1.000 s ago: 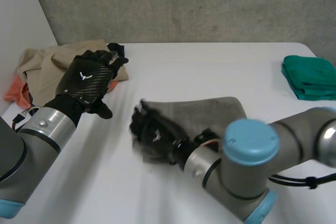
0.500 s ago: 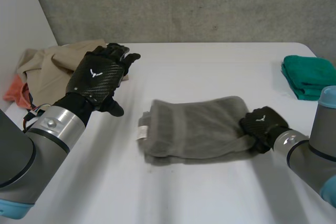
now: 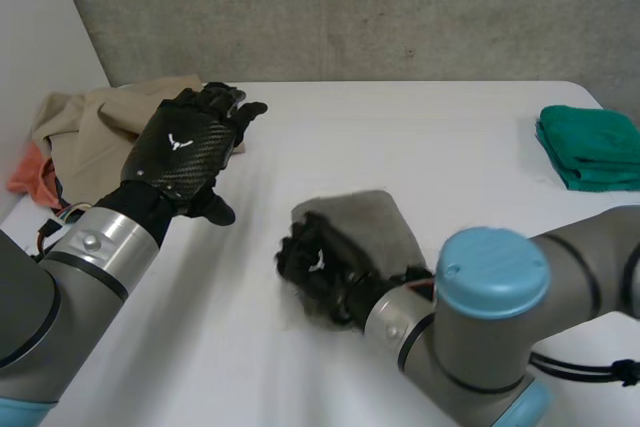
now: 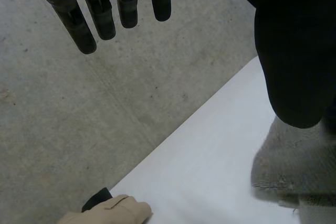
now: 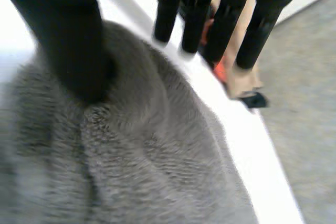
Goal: Fold the laundry.
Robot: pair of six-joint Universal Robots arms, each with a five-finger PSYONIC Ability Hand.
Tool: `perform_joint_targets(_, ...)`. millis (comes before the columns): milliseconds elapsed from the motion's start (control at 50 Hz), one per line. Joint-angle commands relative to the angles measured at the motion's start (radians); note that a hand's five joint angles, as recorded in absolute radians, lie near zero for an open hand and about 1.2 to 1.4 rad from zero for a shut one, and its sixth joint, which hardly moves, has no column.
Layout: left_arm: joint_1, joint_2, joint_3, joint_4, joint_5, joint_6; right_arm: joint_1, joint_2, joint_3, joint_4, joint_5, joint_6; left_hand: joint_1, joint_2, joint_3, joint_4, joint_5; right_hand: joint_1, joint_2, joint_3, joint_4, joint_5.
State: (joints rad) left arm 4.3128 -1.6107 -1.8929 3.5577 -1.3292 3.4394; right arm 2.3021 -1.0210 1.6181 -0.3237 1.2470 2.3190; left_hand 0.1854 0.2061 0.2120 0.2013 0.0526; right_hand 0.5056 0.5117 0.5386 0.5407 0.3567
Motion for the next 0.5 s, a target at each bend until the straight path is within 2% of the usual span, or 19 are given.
perform_joint_targets(20,-0.038,-0.04,0.078,-0.002,-0.025,-0.071,-0.039,-0.056,-0.003,0.038,0.003,0.137,0.019,-0.001,-0.007,0.003,-0.022,-0.331,-0.337,-0.364,-0.366,-0.357)
perform_joint_targets(40,-0.051,-0.054,0.103,-0.007,-0.04,-0.084,-0.091,-0.124,-0.001,0.044,0.006,0.239,0.019,-0.001,-0.007,0.003,-0.022,-0.331,-0.337,-0.364,-0.366,-0.357)
perform_joint_targets(80,-0.102,-0.087,0.172,-0.028,-0.091,-0.105,-0.137,-0.175,0.003,0.049,0.006,0.34,0.034,0.013,0.007,0.018,-0.008,-0.331,-0.337,-0.364,-0.366,-0.357)
perform_joint_targets(100,-0.119,-0.097,0.195,-0.037,-0.109,-0.108,-0.18,-0.216,0.008,0.052,0.006,0.452,0.034,0.013,0.007,0.018,-0.008,-0.331,-0.337,-0.364,-0.366,-0.357)
perform_joint_targets(140,-0.172,-0.138,0.274,-0.077,-0.18,-0.108,-0.217,-0.244,0.008,0.069,0.006,0.554,0.034,0.013,0.007,0.018,-0.008,-0.331,-0.337,-0.364,-0.366,-0.357)
perform_joint_targets(200,-0.218,-0.192,0.359,-0.125,-0.241,-0.108,-0.263,-0.267,-0.01,0.164,-0.001,0.698,0.034,0.013,0.007,0.018,-0.008,-0.331,-0.337,-0.364,-0.366,-0.357)
perform_joint_targets(260,-0.294,-0.287,0.468,-0.198,-0.292,-0.112,-0.312,-0.265,-0.052,0.283,-0.001,0.75,0.034,0.013,0.007,0.018,-0.008,-0.331,-0.337,-0.364,-0.366,-0.357)
perform_joint_targets(280,-0.339,-0.343,0.518,-0.238,-0.306,-0.114,-0.323,-0.261,-0.063,0.31,0.0,0.75,0.034,0.013,0.007,0.018,-0.008,-0.331,-0.337,-0.364,-0.366,-0.357)
perform_joint_targets(360,-0.418,-0.495,0.627,-0.33,-0.335,-0.112,-0.331,-0.206,-0.113,0.39,0.006,0.732,0.034,0.013,0.007,0.018,-0.008,-0.331,-0.337,-0.364,-0.366,-0.357)
perform_joint_targets(500,-0.423,-0.682,0.733,-0.413,-0.461,-0.109,-0.329,-0.041,-0.196,0.414,0.023,0.691,0.034,0.013,0.007,0.018,-0.008,-0.331,-0.337,-0.364,-0.366,-0.357)
